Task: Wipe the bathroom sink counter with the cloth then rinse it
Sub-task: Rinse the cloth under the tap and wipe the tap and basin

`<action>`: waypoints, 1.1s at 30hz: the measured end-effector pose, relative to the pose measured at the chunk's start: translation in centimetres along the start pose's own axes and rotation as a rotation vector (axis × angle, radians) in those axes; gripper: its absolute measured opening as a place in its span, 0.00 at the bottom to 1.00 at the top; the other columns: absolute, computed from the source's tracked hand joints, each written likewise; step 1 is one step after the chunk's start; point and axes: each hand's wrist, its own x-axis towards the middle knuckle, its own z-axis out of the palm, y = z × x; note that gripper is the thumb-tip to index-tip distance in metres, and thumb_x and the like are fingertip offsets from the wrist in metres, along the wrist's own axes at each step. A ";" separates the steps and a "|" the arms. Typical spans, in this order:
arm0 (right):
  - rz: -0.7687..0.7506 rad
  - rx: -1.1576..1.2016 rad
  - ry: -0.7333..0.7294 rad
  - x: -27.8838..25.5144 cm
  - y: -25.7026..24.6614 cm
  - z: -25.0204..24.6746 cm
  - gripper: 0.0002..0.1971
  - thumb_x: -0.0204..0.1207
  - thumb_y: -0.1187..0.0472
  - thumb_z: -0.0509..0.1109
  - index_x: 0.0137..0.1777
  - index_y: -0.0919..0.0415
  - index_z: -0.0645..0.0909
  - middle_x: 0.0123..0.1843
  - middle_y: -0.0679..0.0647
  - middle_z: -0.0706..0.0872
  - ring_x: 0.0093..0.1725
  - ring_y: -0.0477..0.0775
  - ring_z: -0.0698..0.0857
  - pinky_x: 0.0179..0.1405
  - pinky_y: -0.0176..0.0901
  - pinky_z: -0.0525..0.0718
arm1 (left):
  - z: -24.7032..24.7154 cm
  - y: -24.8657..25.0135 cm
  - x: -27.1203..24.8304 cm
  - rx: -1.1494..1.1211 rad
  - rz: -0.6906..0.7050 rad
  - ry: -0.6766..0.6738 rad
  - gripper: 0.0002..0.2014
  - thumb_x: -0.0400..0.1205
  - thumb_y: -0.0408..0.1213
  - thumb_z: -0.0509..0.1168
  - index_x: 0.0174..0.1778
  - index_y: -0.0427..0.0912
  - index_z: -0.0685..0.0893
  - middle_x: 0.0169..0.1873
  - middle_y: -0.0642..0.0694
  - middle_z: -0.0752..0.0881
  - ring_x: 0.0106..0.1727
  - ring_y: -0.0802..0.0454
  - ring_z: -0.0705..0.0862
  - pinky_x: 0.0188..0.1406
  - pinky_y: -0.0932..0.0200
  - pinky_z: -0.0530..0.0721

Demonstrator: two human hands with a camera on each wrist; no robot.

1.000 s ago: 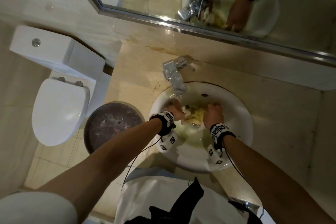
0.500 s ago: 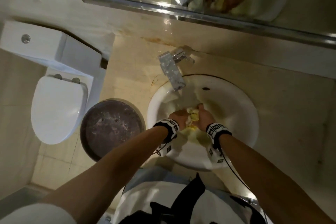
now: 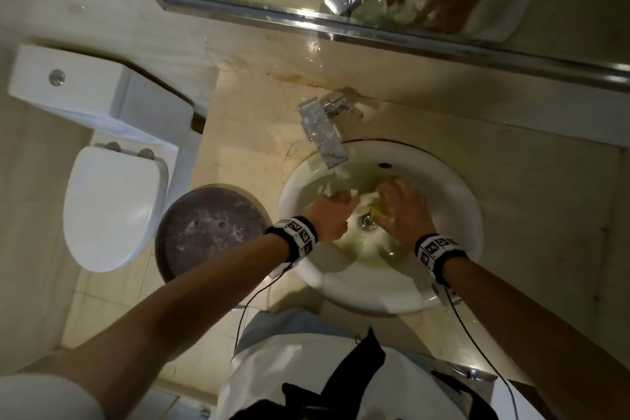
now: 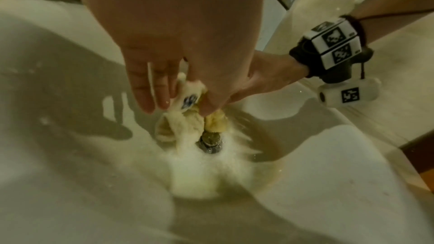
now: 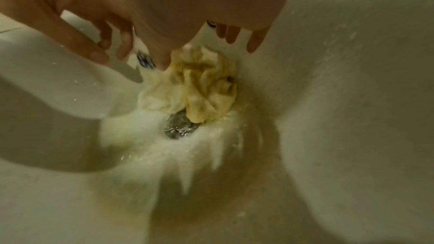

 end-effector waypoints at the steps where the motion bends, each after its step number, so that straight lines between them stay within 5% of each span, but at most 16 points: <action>1: 0.022 0.021 -0.041 0.1 -0.1 0.6 0.33 0.72 0.42 0.77 0.75 0.48 0.71 0.76 0.54 0.73 0.70 0.61 0.74 0.65 0.59 0.75 | 0.6 -0.1 0.2 0.040 -0.028 -0.059 0.34 0.82 0.34 0.62 0.84 0.44 0.58 0.83 0.35 0.61 0.81 0.33 0.65 0.76 0.40 0.72; 3: 0.046 0.067 -0.123 0.4 -0.4 1.8 0.34 0.75 0.49 0.77 0.79 0.52 0.70 0.78 0.57 0.74 0.68 0.65 0.75 0.65 0.56 0.76 | 1.4 0.1 0.8 0.107 -0.031 -0.149 0.33 0.82 0.31 0.59 0.85 0.44 0.58 0.86 0.36 0.52 0.84 0.34 0.58 0.77 0.41 0.70; 6: 0.074 0.021 -0.192 0.8 -1.1 3.6 0.32 0.76 0.52 0.75 0.79 0.56 0.71 0.75 0.59 0.76 0.67 0.67 0.77 0.66 0.55 0.76 | 2.1 1.1 1.7 0.138 0.013 -0.182 0.32 0.82 0.33 0.63 0.83 0.44 0.64 0.84 0.41 0.59 0.80 0.39 0.67 0.71 0.46 0.76; 10: 0.186 -0.107 -0.300 1.3 -1.9 4.9 0.37 0.72 0.55 0.79 0.80 0.51 0.67 0.76 0.61 0.71 0.69 0.67 0.76 0.64 0.56 0.81 | 3.1 1.9 2.5 0.028 -0.014 -0.195 0.38 0.77 0.31 0.69 0.83 0.42 0.60 0.84 0.43 0.57 0.77 0.39 0.69 0.68 0.47 0.78; 14: 0.206 -0.089 -0.351 2.4 -1.6 4.2 0.33 0.73 0.53 0.79 0.76 0.58 0.71 0.68 0.63 0.80 0.63 0.67 0.83 0.56 0.53 0.83 | 2.8 2.7 3.1 -0.224 -0.121 -0.073 0.23 0.81 0.28 0.61 0.72 0.36 0.67 0.63 0.35 0.77 0.58 0.34 0.82 0.49 0.47 0.81; 19: 0.148 0.031 -0.208 1.2 -1.1 2.5 0.35 0.65 0.41 0.83 0.62 0.65 0.78 0.60 0.60 0.79 0.58 0.64 0.80 0.53 0.51 0.79 | 1.5 2.4 2.8 -0.482 -0.204 0.003 0.13 0.85 0.38 0.55 0.64 0.38 0.69 0.51 0.34 0.84 0.47 0.35 0.84 0.41 0.50 0.80; 26: -0.030 0.184 0.021 -0.5 -1.2 -2.5 0.25 0.62 0.46 0.85 0.45 0.56 0.73 0.43 0.50 0.76 0.41 0.55 0.75 0.41 0.47 0.71 | -1.6 1.8 1.4 -0.463 -0.138 0.346 0.09 0.85 0.41 0.53 0.46 0.43 0.76 0.35 0.44 0.84 0.36 0.44 0.81 0.34 0.52 0.77; 30: -0.021 0.110 -0.111 -0.5 -1.0 -1.7 0.29 0.64 0.34 0.81 0.51 0.52 0.75 0.47 0.49 0.77 0.43 0.54 0.78 0.39 0.45 0.76 | -1.1 0.6 1.6 -0.325 -0.155 0.253 0.11 0.83 0.43 0.55 0.44 0.43 0.80 0.38 0.45 0.83 0.40 0.43 0.84 0.34 0.56 0.77; 33: -0.032 0.032 -0.185 -0.5 -0.2 1.0 0.36 0.74 0.38 0.75 0.78 0.54 0.70 0.63 0.56 0.78 0.57 0.60 0.81 0.50 0.48 0.81 | 0.7 0.1 2.3 -0.099 -0.146 0.056 0.16 0.82 0.45 0.58 0.58 0.42 0.84 0.57 0.40 0.80 0.56 0.39 0.81 0.49 0.49 0.84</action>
